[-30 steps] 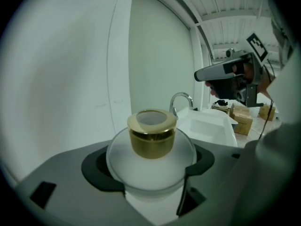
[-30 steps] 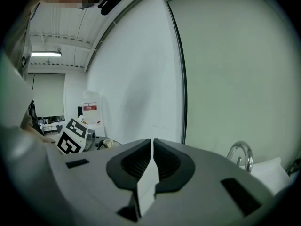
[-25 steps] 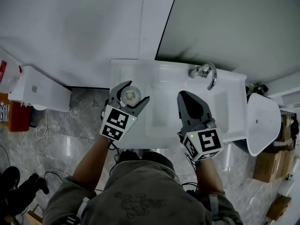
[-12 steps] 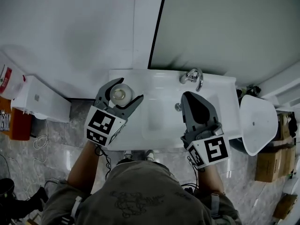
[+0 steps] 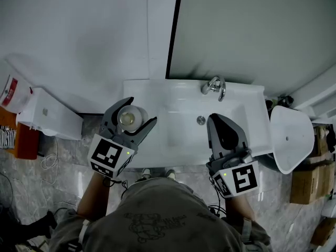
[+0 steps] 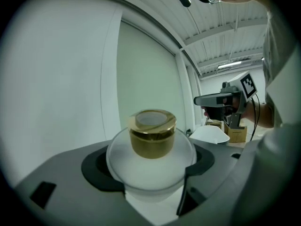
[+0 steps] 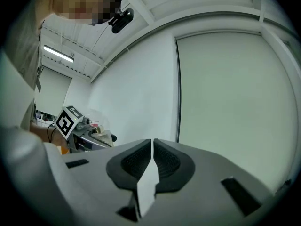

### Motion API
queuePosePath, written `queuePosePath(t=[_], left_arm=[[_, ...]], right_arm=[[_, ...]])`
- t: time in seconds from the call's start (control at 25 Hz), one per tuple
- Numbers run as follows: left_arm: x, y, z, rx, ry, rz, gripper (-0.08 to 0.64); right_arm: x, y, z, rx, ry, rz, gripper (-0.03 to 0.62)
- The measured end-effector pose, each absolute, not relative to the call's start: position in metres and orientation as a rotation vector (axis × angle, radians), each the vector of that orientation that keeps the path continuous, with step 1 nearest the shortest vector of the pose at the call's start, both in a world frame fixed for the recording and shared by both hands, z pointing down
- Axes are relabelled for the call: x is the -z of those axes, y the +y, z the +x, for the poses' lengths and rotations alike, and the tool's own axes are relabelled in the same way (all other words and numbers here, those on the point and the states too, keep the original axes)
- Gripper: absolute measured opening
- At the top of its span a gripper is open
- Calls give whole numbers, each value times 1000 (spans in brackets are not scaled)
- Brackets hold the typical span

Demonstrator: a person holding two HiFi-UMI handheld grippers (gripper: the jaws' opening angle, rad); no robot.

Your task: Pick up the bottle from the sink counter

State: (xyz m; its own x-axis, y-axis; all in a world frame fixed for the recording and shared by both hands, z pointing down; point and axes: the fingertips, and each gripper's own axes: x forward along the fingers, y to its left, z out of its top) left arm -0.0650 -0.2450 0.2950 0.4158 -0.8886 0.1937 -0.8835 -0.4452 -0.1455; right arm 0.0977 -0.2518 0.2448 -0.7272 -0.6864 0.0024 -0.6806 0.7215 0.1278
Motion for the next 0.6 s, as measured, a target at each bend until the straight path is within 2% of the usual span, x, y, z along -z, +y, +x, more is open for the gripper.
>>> queuePosePath(t=[0.6], left_arm=[[-333,-223,-60,481,1684,-2680,345]], right_arm=[[-295,-248,90,14,-2867,1061,34]])
